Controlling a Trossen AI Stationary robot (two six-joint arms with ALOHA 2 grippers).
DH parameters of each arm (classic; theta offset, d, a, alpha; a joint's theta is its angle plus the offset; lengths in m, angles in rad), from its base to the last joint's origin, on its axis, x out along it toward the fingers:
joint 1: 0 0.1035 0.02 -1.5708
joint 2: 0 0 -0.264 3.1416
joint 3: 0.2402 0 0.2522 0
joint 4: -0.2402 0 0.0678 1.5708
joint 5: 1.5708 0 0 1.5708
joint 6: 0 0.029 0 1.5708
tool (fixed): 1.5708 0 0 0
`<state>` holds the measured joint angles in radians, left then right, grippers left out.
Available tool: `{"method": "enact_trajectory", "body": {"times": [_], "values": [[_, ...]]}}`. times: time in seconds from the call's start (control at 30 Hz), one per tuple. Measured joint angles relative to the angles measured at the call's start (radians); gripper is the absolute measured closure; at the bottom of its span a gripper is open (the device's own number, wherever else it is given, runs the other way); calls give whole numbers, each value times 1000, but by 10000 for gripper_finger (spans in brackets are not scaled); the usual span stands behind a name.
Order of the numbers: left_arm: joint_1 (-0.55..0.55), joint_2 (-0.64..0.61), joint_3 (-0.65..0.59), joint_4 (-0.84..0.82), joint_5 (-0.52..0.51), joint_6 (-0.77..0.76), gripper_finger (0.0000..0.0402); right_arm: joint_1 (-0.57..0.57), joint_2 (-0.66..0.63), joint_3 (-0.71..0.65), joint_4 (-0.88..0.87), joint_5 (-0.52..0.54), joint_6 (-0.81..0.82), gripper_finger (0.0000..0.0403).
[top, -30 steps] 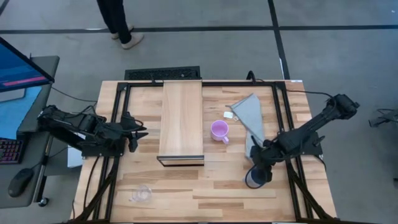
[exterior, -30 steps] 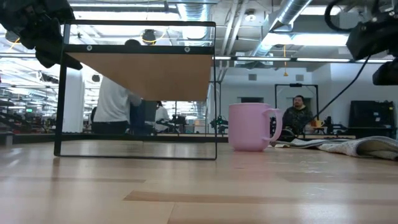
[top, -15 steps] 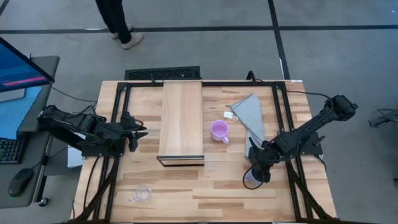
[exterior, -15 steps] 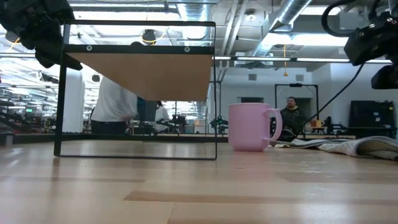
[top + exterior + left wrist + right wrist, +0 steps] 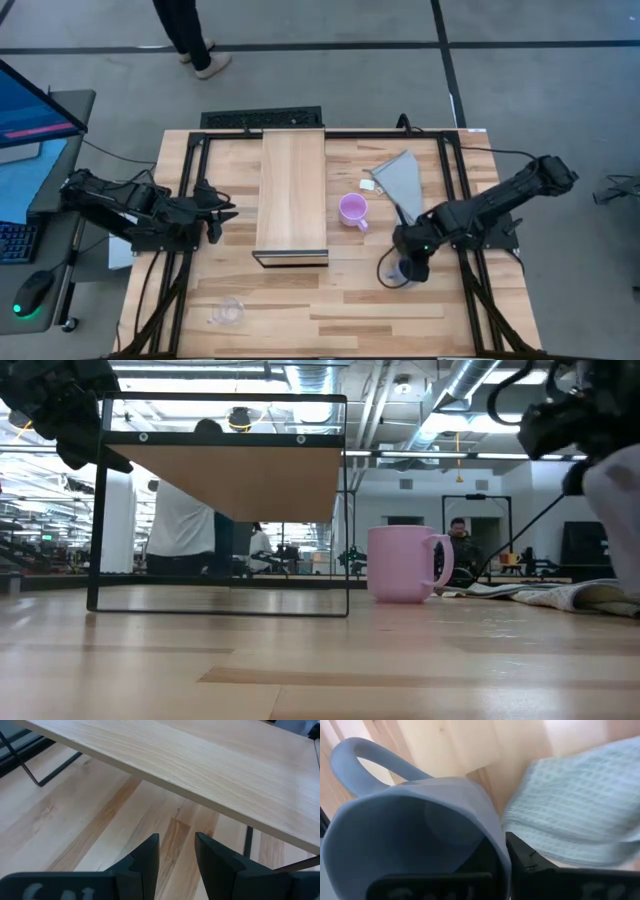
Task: Stack small to large cups/mugs on shelf
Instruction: Put the blue mug on the shelf
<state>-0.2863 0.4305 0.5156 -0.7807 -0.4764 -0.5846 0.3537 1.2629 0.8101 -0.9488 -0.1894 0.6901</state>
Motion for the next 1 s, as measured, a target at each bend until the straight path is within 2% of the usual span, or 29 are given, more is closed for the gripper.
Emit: {"method": "enact_trajectory", "body": {"times": [0.43,0.73,1.0], "values": [[0,0,0,-1,-7,0,286,-205,1,220,-251,44,-195,375],[0,0,0,-4,-7,0,286,-388,4,381,-337,83,-322,375],[0,0,0,-33,-6,1,286,-503,180,634,-528,188,-516,375]]}}
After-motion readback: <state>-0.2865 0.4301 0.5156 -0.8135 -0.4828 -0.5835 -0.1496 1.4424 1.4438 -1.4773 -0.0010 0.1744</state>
